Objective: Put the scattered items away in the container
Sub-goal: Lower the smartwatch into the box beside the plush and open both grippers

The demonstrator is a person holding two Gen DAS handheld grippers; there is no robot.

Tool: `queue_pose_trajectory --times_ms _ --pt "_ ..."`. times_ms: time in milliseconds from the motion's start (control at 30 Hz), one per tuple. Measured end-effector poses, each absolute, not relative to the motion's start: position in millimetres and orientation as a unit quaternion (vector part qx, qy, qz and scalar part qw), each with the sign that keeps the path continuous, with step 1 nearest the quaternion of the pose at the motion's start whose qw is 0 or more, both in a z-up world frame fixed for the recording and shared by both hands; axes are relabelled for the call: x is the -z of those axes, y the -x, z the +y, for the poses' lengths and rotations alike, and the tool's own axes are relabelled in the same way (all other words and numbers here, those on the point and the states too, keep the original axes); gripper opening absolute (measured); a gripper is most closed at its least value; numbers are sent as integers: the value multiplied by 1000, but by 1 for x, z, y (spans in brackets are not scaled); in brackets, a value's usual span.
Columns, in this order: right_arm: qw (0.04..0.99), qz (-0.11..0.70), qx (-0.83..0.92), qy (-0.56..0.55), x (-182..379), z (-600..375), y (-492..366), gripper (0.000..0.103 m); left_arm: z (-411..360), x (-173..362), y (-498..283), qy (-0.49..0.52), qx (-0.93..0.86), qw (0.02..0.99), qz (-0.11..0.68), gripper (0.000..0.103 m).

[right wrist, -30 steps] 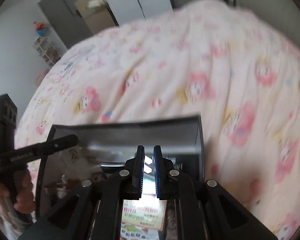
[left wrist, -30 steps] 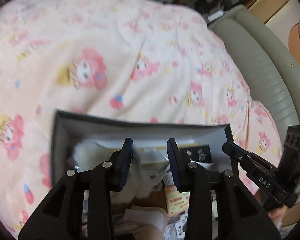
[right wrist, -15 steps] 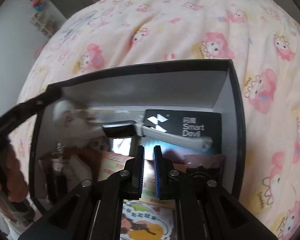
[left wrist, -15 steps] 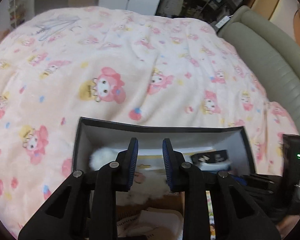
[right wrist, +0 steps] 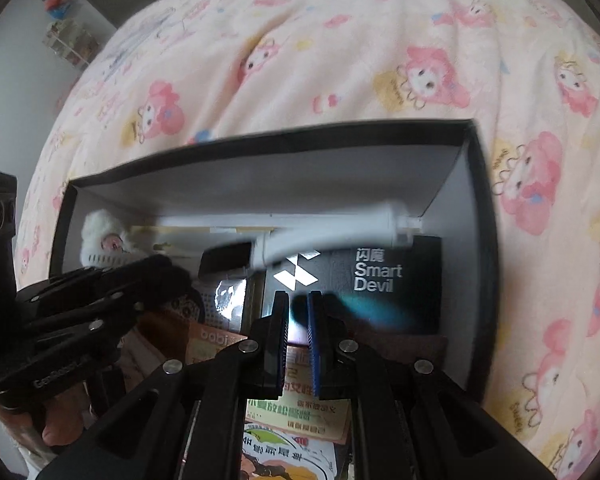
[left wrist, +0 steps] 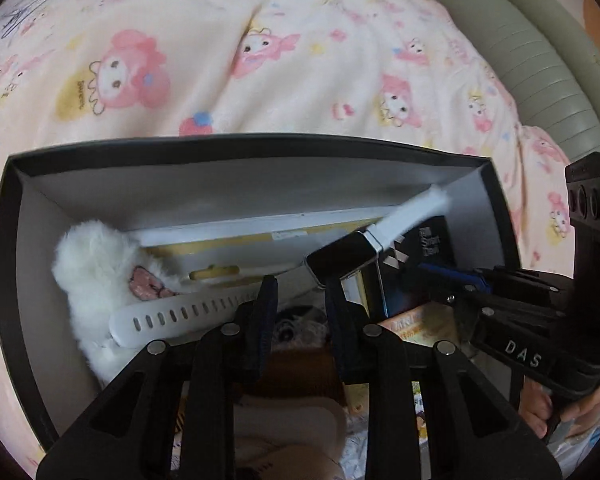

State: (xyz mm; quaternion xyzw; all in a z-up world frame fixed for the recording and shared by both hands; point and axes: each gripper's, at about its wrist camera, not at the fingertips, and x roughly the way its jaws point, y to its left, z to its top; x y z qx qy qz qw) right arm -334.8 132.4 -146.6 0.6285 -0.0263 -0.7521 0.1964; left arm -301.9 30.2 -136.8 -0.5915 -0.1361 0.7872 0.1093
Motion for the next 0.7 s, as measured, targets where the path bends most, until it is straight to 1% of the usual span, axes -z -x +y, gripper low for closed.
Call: queue_pose_trajectory --times_ms 133,200,267,367,433,533,700 --pt "198 -28 757 -622 146 128 344 7 28 127 304 570 -803 110 -132 24" --pt "205 -34 761 -615 141 130 343 7 26 123 301 567 -798 136 -149 24" --pt "223 -41 767 -601 135 131 341 7 30 124 300 571 -793 154 -148 24" --pt "234 -42 778 -582 130 131 340 7 37 138 304 591 -783 144 -134 24" --pt "230 -42 776 -586 135 131 341 7 37 147 309 599 -777 134 -137 24" --pt "220 -57 765 -603 148 138 345 7 33 147 311 594 -783 122 -141 24" --pt "220 -34 774 -593 143 132 342 7 32 149 310 586 -790 117 -140 24"
